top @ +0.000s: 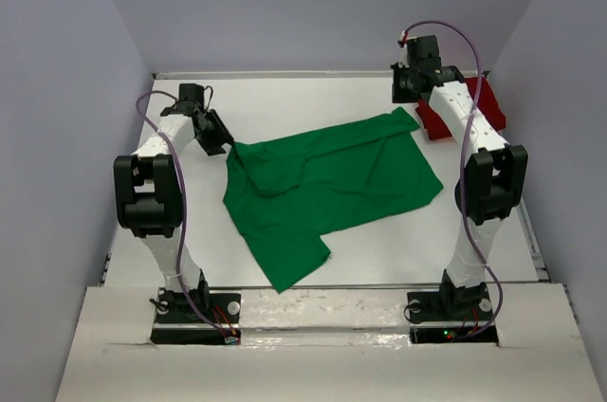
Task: Fold and stack the t-shirts
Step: Fold the tshirt
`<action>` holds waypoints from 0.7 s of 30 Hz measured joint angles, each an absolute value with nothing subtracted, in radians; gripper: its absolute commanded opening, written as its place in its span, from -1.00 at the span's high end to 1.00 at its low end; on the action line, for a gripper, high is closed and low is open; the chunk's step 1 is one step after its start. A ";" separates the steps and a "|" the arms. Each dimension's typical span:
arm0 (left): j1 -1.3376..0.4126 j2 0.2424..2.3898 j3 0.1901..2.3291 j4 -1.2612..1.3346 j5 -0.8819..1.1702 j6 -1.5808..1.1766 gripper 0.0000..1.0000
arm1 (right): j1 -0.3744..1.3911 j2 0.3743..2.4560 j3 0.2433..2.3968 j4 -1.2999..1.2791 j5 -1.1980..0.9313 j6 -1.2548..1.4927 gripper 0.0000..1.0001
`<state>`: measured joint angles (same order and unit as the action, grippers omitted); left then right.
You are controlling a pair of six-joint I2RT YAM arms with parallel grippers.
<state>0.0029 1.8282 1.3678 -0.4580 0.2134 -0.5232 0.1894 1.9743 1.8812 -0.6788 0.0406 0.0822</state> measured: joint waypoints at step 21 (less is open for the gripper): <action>0.014 1.972 1.391 -0.393 0.334 -0.522 0.15 | 0.189 1.938 1.881 -0.673 0.052 0.082 1.00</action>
